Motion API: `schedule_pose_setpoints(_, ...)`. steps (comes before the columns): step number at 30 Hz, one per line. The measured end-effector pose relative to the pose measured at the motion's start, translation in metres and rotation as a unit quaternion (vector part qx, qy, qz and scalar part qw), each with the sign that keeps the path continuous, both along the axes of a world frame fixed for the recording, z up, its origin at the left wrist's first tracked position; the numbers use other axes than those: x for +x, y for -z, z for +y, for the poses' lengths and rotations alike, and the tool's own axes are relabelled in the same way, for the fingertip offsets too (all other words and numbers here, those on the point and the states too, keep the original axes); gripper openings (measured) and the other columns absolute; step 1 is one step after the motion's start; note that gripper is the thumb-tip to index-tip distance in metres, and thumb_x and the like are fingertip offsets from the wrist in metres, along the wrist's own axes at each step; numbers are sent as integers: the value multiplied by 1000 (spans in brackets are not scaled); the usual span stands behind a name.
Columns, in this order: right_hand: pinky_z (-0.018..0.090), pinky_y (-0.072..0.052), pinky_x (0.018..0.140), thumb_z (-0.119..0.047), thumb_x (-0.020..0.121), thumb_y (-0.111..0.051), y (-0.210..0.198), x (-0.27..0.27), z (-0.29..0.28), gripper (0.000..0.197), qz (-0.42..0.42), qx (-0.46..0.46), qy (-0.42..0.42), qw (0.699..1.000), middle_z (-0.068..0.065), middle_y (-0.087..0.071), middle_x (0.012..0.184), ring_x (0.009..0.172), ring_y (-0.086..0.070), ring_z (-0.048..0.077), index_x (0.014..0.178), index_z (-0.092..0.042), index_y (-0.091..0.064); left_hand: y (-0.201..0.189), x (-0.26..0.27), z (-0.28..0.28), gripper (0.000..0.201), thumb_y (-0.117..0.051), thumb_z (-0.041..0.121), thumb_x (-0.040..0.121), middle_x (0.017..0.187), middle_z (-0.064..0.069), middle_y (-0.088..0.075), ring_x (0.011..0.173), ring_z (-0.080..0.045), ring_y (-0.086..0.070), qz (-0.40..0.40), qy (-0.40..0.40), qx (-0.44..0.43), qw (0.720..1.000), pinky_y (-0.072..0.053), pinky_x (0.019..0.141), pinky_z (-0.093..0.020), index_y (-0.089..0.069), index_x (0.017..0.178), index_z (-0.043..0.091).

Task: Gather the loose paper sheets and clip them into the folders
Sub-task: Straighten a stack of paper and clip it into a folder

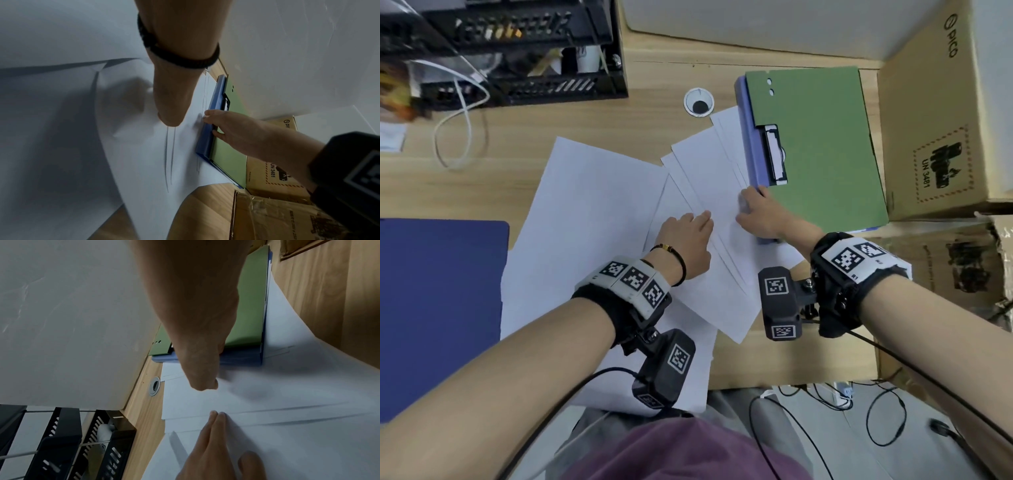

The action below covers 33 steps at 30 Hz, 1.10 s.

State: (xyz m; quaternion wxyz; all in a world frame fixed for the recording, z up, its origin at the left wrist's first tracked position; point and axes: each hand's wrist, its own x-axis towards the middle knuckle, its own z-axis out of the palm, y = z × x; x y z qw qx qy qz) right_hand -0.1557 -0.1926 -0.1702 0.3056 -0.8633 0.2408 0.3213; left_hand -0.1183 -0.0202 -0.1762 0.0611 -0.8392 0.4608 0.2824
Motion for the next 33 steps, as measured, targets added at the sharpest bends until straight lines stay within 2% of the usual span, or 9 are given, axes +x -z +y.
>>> schedule_pose_setpoints(6,36,-39,91,-4,89,-46,2,3,7,14,-35,-23,12,999,8,-37,117,131,-30,27,102,-3,-41,4,10,19,58,-39,24,93,159,1,-14,135,-26,-30,73,15,2,997,-35,103,-39,-22,148,19)
schedule_pose_setpoints(9,34,-34,101,-3,90,-48,4,1,1,36,-96,-59,17,993,20,-48,131,128,-40,34,124,5,-50,4,34,13,44,-41,21,90,146,-6,-34,130,-31,-34,171,-104,-60,978,-34,102,-41,-39,134,21)
schedule_pose_setpoints(12,33,-27,108,-14,88,-55,6,1,-12,49,-148,-144,20,978,16,-43,142,134,-34,33,136,-8,-49,5,51,4,46,-43,22,93,144,-9,-34,128,-28,-41,235,-310,-144,910,-36,101,-33,-40,138,17)
schedule_pose_setpoints(16,41,-21,114,-30,82,-70,7,5,-26,74,-128,-175,44,975,19,-23,153,142,-20,34,144,-13,-34,7,60,-21,55,-48,22,94,145,-10,-33,109,-16,-47,268,-432,-196,838,-34,86,-23,-30,146,15)
schedule_pose_setpoints(19,48,-17,118,-41,77,-75,13,7,-31,100,-93,-168,51,980,18,-10,158,147,-10,33,153,-16,-14,12,63,-44,59,-51,19,92,149,-7,-32,129,-17,-40,278,-537,-255,755,-32,92,-23,-28,146,14)
schedule_pose_setpoints(21,50,-14,118,-39,77,-76,20,5,-33,107,-80,-172,52,980,16,-3,160,149,-3,32,154,-17,-5,14,64,-57,57,-52,16,90,148,-6,-33,133,-17,-38,242,-571,-286,731,-32,97,-22,-33,143,13)
schedule_pose_setpoints(27,76,-7,104,-25,73,-76,24,10,-40,118,-26,-155,57,986,11,10,161,149,10,31,154,-23,10,22,80,-90,54,-54,17,86,145,-6,-37,135,-22,-34,190,-521,-268,788,-28,112,-34,-41,139,13)
schedule_pose_setpoints(30,77,-13,102,-21,72,-74,21,15,-39,116,-35,-134,79,987,11,9,160,148,8,33,153,-26,9,26,94,-104,57,-54,32,80,140,-5,-44,132,-29,-36,82,-456,-151,873,-23,112,-50,-46,132,13)
schedule_pose_setpoints(33,74,-11,105,-20,73,-73,21,20,-43,111,-74,-103,181,975,10,4,159,148,-8,28,153,-24,3,27,103,-113,62,-58,41,79,139,-3,-40,131,-28,-35,42,-417,-124,899,-25,109,-44,-42,135,20)
